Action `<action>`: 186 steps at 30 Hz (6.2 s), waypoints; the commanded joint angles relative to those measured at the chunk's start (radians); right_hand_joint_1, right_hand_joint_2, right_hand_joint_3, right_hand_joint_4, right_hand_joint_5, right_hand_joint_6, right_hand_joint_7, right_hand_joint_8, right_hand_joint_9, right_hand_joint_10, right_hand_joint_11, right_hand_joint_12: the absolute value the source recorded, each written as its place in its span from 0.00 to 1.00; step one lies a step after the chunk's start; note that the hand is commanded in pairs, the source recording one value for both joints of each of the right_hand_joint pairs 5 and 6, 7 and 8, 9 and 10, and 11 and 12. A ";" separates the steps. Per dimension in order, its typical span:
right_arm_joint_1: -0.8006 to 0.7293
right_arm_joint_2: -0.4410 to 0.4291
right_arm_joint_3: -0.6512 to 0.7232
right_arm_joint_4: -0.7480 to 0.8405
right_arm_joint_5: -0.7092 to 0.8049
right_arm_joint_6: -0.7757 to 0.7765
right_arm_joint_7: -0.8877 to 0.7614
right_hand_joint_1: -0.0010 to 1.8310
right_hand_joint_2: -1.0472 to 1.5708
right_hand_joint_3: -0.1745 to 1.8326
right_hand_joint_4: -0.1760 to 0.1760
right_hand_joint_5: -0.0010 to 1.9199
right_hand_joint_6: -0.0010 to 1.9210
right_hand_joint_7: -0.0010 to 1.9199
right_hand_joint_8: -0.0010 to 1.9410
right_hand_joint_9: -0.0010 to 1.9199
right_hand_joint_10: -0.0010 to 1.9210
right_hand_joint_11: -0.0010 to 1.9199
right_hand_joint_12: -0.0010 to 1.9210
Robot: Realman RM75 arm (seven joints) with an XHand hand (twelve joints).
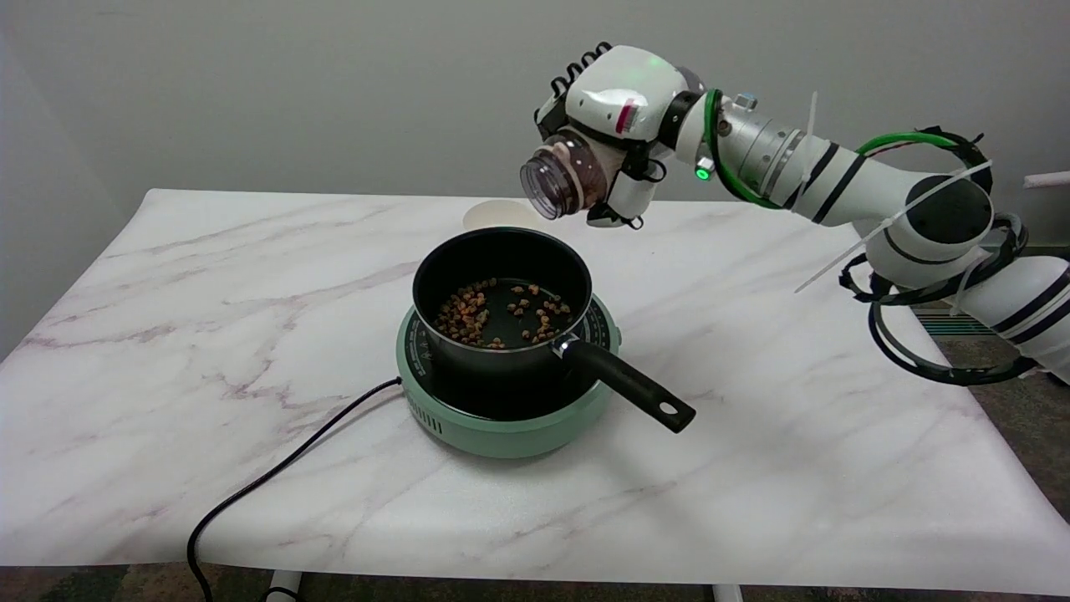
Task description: Place the bottle onto the table.
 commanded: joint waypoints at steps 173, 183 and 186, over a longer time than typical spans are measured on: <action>-0.364 -0.378 0.291 -1.096 1.796 0.689 -0.289 0.79 0.84 0.48 0.50 1.00 1.00 1.00 0.99 0.73 0.73 0.65 0.65; -0.367 -0.379 0.290 -1.096 1.792 0.702 -0.289 0.80 0.82 0.51 0.50 1.00 1.00 1.00 0.99 0.72 0.72 0.65 0.65; -0.367 -0.379 0.291 -1.097 1.791 0.707 -0.292 0.79 0.81 0.53 0.50 1.00 1.00 1.00 0.99 0.72 0.72 0.66 0.66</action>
